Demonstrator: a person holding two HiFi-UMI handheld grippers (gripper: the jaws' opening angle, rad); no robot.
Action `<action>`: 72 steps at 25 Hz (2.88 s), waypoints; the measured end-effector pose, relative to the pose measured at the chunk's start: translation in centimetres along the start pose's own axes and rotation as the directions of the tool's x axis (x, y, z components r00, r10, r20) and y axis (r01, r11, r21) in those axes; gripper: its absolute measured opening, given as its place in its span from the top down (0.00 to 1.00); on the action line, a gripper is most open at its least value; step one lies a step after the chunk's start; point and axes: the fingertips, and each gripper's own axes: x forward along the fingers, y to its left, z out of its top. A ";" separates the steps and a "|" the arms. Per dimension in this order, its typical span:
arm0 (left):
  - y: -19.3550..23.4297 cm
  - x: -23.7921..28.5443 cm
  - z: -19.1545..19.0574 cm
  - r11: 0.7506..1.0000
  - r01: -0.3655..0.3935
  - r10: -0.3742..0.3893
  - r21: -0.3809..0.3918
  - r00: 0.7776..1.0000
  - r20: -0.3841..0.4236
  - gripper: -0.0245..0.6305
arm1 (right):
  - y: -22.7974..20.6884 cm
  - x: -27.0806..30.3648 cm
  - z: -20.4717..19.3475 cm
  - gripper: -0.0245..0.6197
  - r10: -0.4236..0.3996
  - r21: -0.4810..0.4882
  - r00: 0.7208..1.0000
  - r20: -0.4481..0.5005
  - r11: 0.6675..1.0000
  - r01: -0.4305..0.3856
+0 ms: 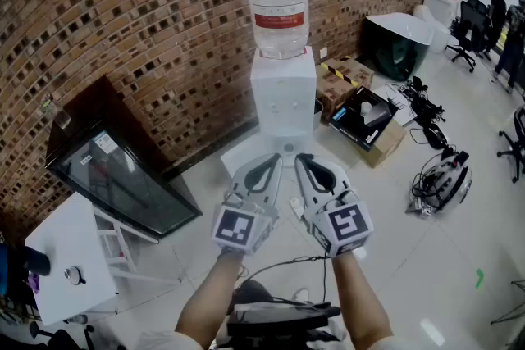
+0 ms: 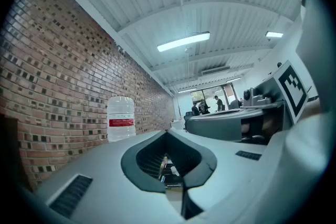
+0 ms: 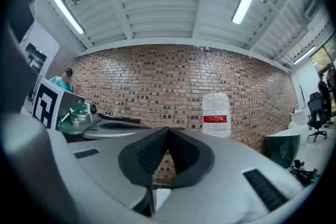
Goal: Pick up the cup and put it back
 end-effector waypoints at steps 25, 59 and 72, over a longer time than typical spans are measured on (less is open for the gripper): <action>16.6 14.7 -8.1 0.994 0.081 -0.081 -0.067 0.997 0.003 0.96 | -9.1 21.4 -3.4 0.95 -0.091 -0.005 0.996 -0.017 0.996 0.091; 21.5 24.5 -29.4 0.998 0.004 -0.006 -0.068 1.000 -0.026 0.96 | -20.6 32.6 -22.6 0.95 -0.081 -0.021 0.995 -0.062 0.997 0.080; 20.7 20.9 -53.5 0.997 -0.044 0.040 -0.059 0.996 -0.078 0.96 | -21.5 33.8 -47.8 0.95 -0.085 0.011 0.992 -0.092 0.996 0.087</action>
